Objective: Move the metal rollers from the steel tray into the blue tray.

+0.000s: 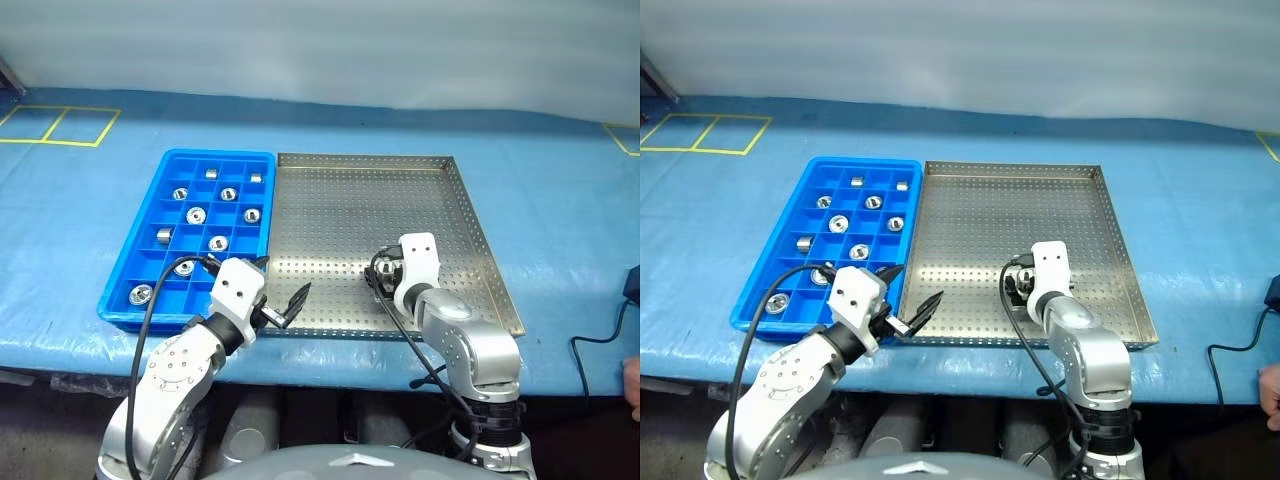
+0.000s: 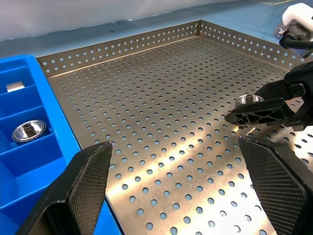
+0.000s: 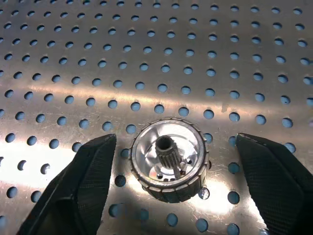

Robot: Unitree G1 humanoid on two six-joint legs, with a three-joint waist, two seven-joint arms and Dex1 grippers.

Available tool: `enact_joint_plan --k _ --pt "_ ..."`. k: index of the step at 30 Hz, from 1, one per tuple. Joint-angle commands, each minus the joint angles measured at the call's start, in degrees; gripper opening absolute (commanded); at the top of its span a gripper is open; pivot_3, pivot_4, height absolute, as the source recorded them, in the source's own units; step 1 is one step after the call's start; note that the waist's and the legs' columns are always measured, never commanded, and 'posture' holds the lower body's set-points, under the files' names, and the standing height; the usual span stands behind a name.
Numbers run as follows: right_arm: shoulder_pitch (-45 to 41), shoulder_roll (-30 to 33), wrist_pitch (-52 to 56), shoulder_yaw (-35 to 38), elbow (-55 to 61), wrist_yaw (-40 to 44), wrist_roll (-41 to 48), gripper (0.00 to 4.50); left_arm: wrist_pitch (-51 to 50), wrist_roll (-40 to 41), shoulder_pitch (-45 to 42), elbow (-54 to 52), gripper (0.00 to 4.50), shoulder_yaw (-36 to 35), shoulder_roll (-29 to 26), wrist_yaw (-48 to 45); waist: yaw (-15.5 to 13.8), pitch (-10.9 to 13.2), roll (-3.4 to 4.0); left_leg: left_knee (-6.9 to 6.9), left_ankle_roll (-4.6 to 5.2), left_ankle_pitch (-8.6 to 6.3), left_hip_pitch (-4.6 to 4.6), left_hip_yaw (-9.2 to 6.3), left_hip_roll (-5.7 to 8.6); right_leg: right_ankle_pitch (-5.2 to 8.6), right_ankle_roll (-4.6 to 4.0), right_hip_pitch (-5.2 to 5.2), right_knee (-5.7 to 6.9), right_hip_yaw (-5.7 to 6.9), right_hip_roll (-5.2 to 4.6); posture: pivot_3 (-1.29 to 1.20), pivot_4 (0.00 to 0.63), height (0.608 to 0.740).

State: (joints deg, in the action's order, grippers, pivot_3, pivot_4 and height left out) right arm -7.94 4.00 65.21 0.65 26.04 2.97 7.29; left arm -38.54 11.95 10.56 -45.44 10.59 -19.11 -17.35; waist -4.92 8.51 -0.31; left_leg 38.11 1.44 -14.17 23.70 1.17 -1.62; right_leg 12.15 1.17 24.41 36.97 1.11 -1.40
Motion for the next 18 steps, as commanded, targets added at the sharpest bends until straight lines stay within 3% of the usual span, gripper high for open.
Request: enact_joint_plan --k 1,5,18 --pt "-1.6 0.2 -1.0 0.2 1.6 0.3 0.5 2.87 0.5 0.3 -0.1 -1.2 4.5 0.1 0.4 0.5 0.0 0.0 0.0 0.0 0.0 0.0 0.0 0.02 0.0 0.0 0.01 0.0 0.0 -0.02 0.0 0.26 0.15 0.74" --pt "-3.6 -0.1 -0.6 -0.8 2.5 0.7 0.8 1.69 0.9 0.0 0.2 -1.2 4.5 -0.2 0.9 1.2 0.0 0.0 0.0 -0.02 0.0 0.0 0.0 0.06 0.0 -0.02 0.03 0.04 0.01 -0.09 0.02 0.27 0.15 0.74" --pt "-18.0 1.9 -3.3 -10.3 -0.8 8.9 3.4 1.7 6.3 -5.7 6.2 -3.8 4.5 -6.0 5.3 11.0 -1.2 0.0 -0.01 -0.15 0.01 0.0 0.0 0.03 0.0 -0.11 0.18 0.09 -0.01 -0.09 0.03 0.43 0.15 0.74"
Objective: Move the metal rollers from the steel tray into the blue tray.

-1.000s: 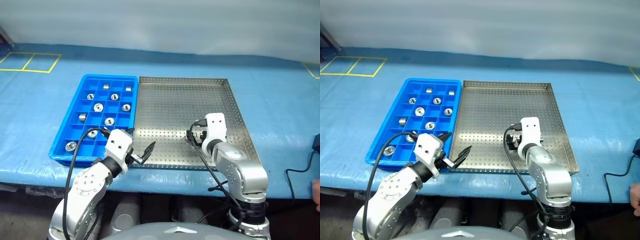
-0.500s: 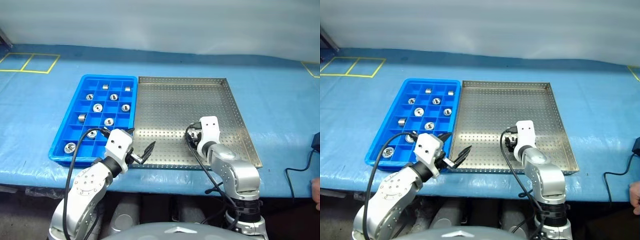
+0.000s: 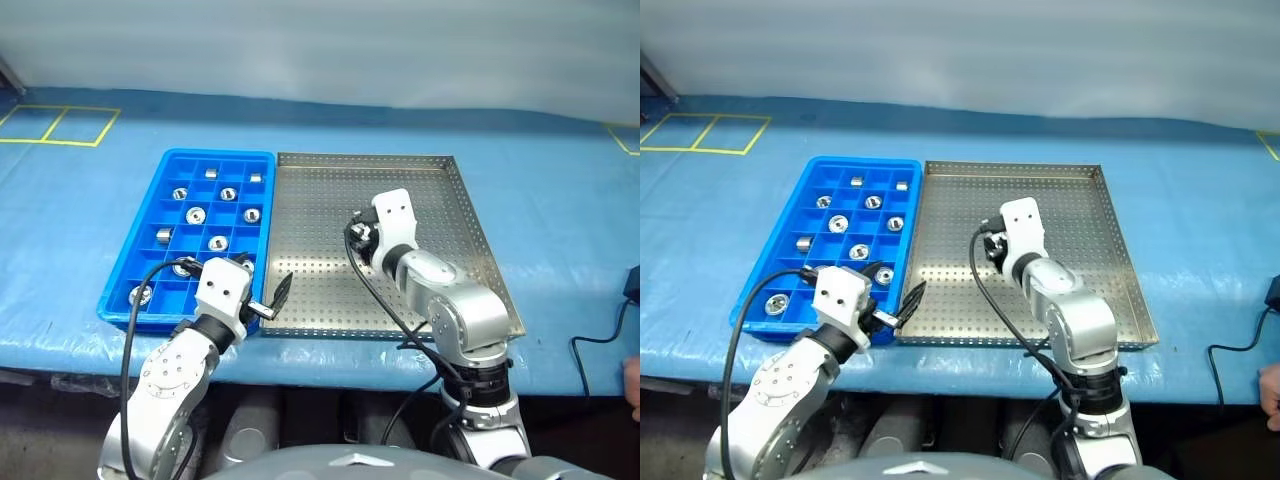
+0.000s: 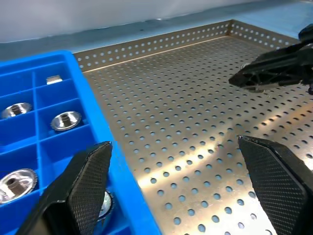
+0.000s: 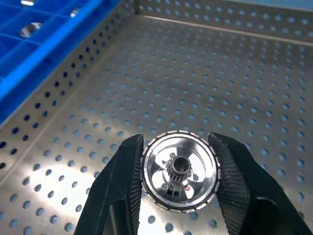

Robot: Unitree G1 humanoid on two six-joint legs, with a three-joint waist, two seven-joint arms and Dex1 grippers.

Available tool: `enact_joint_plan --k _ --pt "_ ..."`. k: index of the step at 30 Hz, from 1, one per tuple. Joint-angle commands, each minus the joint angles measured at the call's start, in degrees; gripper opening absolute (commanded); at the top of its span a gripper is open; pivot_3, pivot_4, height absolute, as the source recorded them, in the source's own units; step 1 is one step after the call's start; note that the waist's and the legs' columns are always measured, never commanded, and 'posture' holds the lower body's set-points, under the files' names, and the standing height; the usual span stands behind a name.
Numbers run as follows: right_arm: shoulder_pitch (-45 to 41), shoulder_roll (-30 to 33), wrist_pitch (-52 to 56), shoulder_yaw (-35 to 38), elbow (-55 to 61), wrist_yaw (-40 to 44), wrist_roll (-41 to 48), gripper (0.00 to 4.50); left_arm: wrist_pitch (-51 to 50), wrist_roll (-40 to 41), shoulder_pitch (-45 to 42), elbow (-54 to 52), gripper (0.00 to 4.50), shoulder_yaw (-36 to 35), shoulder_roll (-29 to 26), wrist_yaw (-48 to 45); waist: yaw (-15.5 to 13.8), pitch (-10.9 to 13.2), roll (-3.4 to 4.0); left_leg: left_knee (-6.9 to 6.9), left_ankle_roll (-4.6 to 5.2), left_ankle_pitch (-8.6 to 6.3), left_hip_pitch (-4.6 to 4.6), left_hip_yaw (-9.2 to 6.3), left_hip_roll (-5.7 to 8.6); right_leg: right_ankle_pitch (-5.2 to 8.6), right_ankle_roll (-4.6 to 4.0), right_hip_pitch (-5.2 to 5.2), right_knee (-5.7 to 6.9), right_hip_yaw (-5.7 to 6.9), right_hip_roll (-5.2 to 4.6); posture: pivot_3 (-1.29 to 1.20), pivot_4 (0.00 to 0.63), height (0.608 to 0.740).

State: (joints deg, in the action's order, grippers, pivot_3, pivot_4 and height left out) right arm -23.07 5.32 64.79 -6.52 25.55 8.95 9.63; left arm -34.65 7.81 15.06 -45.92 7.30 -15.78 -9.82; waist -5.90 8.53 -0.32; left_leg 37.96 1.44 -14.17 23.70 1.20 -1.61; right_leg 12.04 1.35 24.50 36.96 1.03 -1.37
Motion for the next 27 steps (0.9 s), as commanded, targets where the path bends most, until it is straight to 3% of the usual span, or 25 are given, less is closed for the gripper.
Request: enact_joint_plan --k 1,13,20,27 --pt "-3.8 0.7 -3.8 -4.2 -1.2 3.7 1.1 1.7 3.0 -1.3 2.7 -3.7 4.5 -4.0 2.8 4.0 -0.6 0.0 -0.01 -0.03 0.0 0.0 0.01 0.01 0.01 -0.02 0.03 0.01 -0.01 -0.01 -0.01 0.44 0.15 0.74" --pt "-8.7 -3.8 -12.8 -14.0 -11.7 9.9 1.4 1.7 13.0 -0.8 21.8 -8.6 4.5 -12.4 7.5 4.7 -7.8 0.1 -0.1 -0.09 0.0 -0.02 0.09 -0.02 -0.04 0.15 -0.2 0.09 -0.11 0.15 -0.05 0.59 0.15 0.74" --pt "-7.2 -5.8 -14.5 -17.0 -13.9 11.0 1.2 1.7 13.4 -1.0 22.8 -8.9 4.5 -12.7 8.1 4.8 -13.7 0.1 -0.11 -0.05 -0.03 -0.04 0.13 -0.05 -0.07 0.2 -0.25 0.2 -0.14 0.47 -0.11 0.6 0.15 0.74" --pt "-4.0 -3.1 -12.8 -17.9 -11.6 12.1 1.2 1.7 11.4 -1.4 20.5 -7.9 4.5 -9.7 4.9 2.2 -18.4 0.1 -0.13 -0.03 -0.13 -0.1 0.23 0.01 -0.05 0.23 -0.29 0.35 -0.19 0.7 -0.12 0.55 0.15 0.74"
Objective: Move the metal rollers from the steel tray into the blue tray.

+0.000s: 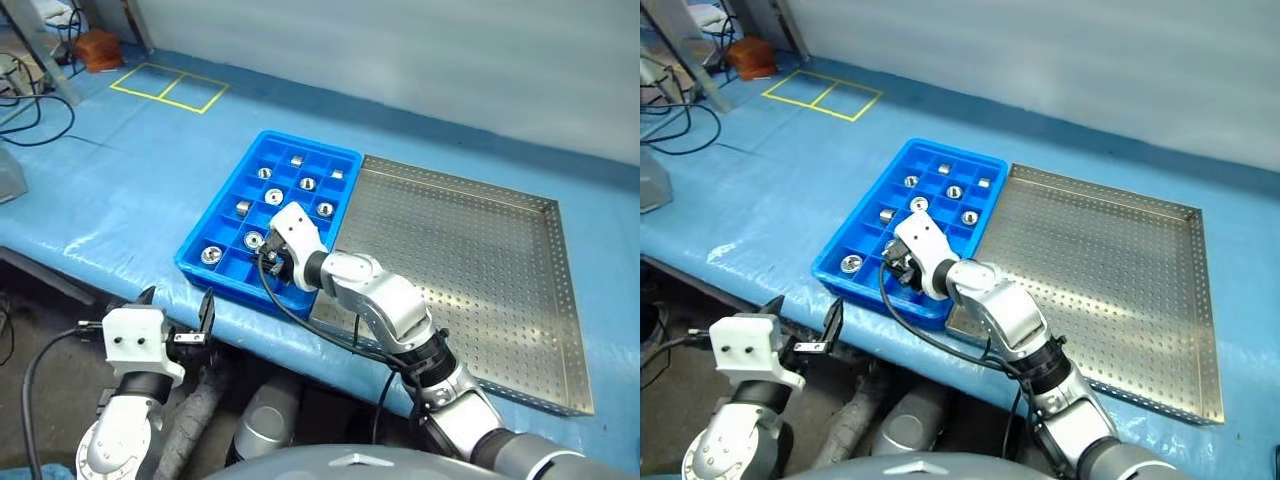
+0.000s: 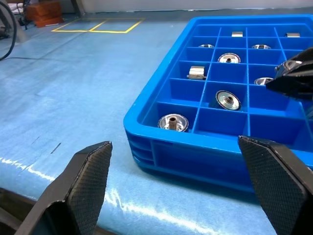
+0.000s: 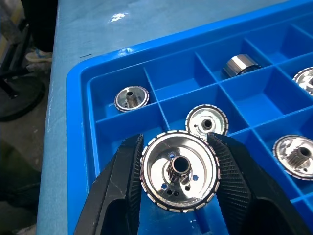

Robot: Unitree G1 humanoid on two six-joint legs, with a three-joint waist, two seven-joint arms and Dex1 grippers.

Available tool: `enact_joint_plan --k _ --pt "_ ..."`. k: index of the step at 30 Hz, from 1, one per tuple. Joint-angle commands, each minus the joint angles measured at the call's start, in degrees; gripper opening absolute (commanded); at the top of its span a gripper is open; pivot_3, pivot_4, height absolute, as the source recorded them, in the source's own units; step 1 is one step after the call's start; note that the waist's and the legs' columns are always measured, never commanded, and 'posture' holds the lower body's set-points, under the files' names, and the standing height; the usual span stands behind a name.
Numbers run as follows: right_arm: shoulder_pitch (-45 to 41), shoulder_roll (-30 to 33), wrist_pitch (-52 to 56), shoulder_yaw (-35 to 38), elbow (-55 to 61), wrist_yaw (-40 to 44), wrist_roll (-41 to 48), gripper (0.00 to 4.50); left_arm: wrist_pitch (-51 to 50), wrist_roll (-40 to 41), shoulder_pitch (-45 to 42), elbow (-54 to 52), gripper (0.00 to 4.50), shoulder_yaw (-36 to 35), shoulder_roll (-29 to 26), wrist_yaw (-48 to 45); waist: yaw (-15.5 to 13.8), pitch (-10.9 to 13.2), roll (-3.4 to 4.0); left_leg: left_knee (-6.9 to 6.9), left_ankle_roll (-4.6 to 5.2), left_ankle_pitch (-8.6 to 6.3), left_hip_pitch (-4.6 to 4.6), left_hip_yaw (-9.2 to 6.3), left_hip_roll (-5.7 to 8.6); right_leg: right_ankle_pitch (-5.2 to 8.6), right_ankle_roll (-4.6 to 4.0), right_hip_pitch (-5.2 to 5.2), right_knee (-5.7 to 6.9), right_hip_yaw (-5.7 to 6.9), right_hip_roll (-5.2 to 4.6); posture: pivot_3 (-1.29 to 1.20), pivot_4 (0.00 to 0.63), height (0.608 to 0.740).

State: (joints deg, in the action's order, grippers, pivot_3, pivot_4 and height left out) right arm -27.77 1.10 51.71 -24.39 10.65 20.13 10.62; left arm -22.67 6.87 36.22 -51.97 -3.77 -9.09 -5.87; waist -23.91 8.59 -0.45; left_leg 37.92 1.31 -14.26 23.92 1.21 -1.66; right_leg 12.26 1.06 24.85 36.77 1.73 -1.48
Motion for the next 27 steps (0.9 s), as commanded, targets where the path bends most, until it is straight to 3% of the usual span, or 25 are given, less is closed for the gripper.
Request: enact_joint_plan --k 1,5,13,14,22,27 --pt "1.2 1.5 0.7 -0.1 3.6 1.1 0.5 1.7 -0.8 -0.2 -0.9 -1.7 4.5 1.6 -2.2 -2.2 -0.8 0.0 -0.01 0.01 -0.01 -0.01 0.02 0.01 0.01 0.01 -0.02 0.03 0.01 0.03 0.01 0.55 0.15 0.74" --pt "3.9 2.8 2.4 -0.2 4.1 1.3 0.9 1.7 -1.5 0.3 -2.2 -1.3 4.5 2.2 -3.0 -2.8 -1.3 0.0 -0.01 0.01 -0.05 -0.03 0.08 0.0 0.03 0.03 -0.05 0.08 0.02 0.12 0.01 0.53 0.15 0.74" --pt "4.2 3.4 4.7 2.6 8.3 0.7 2.0 4.3 -3.0 2.3 -5.2 -1.3 4.5 1.2 -7.2 -7.5 -1.1 -0.1 -0.05 0.01 -0.18 -0.11 0.09 -0.1 0.05 0.04 -0.05 0.06 0.05 0.34 0.1 0.46 0.15 0.74" --pt "4.1 3.4 4.9 3.5 9.0 0.3 2.1 4.45 -3.3 2.8 -6.2 -1.1 4.5 1.0 -8.0 -8.3 -0.8 -0.1 -0.05 0.02 -0.18 -0.11 0.08 -0.11 0.05 0.05 -0.07 0.06 0.05 0.36 0.1 0.44 0.15 0.74" --pt "5.7 5.6 6.8 9.5 15.0 -2.1 2.4 4.45 -5.3 5.2 -12.3 0.9 4.5 0.5 -11.9 -12.2 2.0 -0.1 -0.04 0.05 -0.19 -0.1 0.07 -0.14 0.06 0.17 -0.26 -0.24 0.06 0.39 0.1 0.34 0.15 0.74" --pt "8.1 7.8 7.2 11.5 17.5 -3.4 2.1 4.45 -6.0 5.1 -15.3 2.8 4.5 4.0 -12.6 -13.7 5.6 -0.1 -0.03 0.07 -0.19 -0.1 0.06 -0.15 0.08 0.15 -0.24 -0.3 0.07 0.38 0.09 0.31 0.15 0.74"
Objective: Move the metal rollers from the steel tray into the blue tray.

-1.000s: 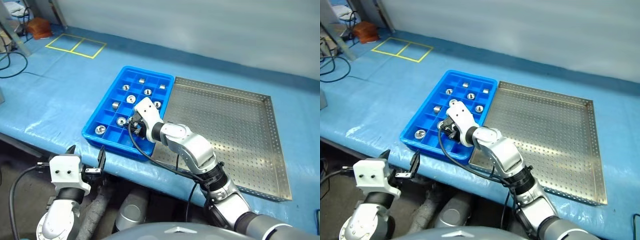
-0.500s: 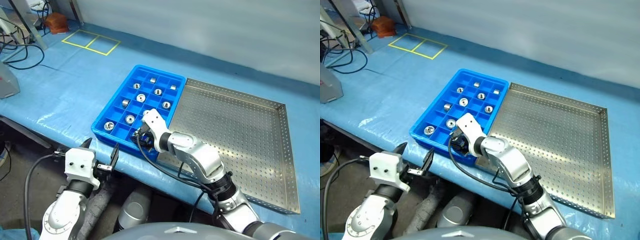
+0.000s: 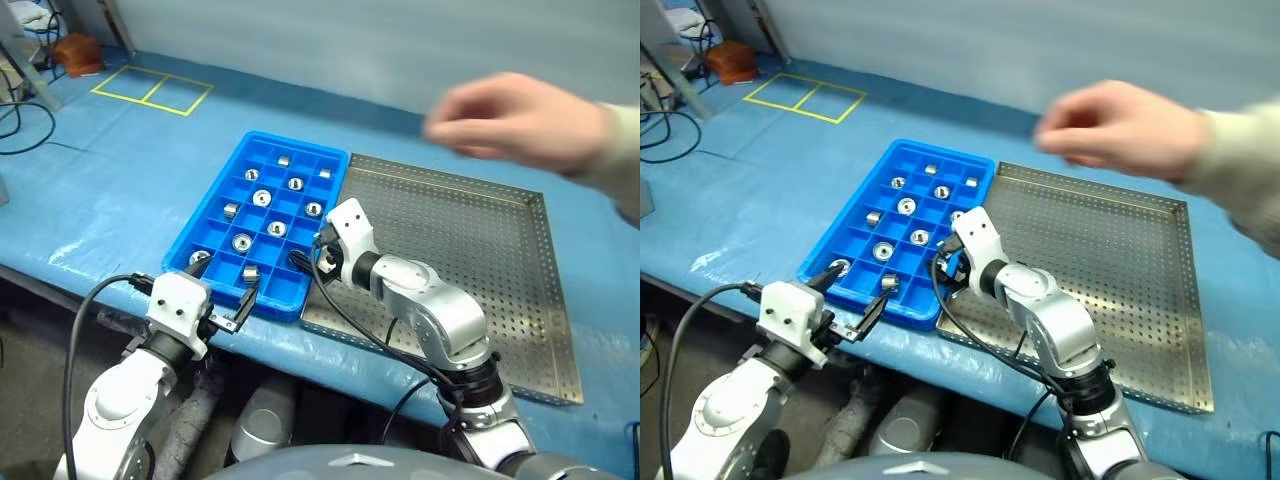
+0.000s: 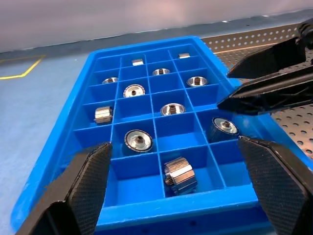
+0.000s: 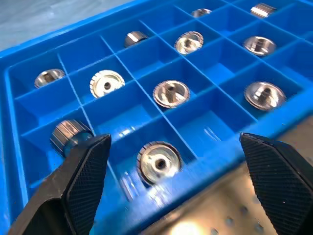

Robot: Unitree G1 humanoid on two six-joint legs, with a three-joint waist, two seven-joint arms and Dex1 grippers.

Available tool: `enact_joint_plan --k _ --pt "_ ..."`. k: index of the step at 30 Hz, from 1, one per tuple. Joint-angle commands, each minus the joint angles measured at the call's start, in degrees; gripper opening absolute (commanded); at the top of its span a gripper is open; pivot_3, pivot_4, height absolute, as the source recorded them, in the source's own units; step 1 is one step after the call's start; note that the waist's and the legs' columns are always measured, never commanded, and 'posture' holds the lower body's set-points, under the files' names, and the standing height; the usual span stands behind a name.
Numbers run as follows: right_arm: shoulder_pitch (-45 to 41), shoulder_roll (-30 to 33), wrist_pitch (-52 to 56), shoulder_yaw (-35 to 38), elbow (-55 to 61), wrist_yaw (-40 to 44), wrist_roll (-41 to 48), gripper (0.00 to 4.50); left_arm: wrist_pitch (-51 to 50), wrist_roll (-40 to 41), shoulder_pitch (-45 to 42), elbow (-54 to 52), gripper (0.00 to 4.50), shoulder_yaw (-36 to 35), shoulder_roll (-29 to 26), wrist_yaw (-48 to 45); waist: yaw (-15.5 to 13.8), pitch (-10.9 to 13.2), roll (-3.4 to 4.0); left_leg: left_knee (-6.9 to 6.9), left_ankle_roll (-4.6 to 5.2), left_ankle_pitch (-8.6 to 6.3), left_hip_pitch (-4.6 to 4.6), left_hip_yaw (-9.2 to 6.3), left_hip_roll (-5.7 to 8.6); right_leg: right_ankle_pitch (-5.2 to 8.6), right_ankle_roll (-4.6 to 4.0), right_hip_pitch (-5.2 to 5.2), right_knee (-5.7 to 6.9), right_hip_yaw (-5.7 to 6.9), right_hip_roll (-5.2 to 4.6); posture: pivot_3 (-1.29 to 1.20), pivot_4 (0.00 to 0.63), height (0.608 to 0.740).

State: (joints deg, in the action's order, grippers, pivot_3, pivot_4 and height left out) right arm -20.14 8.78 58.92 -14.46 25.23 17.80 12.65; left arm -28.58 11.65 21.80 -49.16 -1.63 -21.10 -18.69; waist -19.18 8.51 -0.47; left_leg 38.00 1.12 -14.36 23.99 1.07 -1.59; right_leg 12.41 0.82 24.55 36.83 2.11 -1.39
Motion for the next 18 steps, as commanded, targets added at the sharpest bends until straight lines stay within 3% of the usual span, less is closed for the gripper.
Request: enact_joint_plan --k 1,9,18 --pt "0.7 0.1 0.0 1.7 3.0 -1.5 0.1 4.45 -0.2 0.3 -1.1 0.2 4.5 2.5 -0.5 -0.9 1.4 0.0 0.0 0.01 0.0 0.0 -0.02 -0.01 -0.01 0.0 0.0 -0.02 0.01 0.0 0.01 0.3 0.15 0.74" --pt "1.4 -0.3 -0.3 1.6 2.7 -3.2 0.0 4.45 -0.4 -0.5 -1.3 0.8 4.5 6.5 -0.4 -0.7 7.5 0.0 0.01 -0.01 0.01 0.01 -0.08 -0.17 -0.04 -0.11 0.17 -0.06 0.11 -0.02 0.06 0.31 0.15 0.74" --pt "1.3 -0.2 -0.4 1.8 2.0 -3.8 0.1 4.45 0.1 -0.5 -0.8 1.1 4.5 6.4 -0.4 -0.6 10.6 0.0 0.03 -0.01 0.01 0.02 -0.08 -0.53 -0.03 -0.11 0.16 -0.12 0.1 -0.05 0.03 0.31 0.15 0.74"
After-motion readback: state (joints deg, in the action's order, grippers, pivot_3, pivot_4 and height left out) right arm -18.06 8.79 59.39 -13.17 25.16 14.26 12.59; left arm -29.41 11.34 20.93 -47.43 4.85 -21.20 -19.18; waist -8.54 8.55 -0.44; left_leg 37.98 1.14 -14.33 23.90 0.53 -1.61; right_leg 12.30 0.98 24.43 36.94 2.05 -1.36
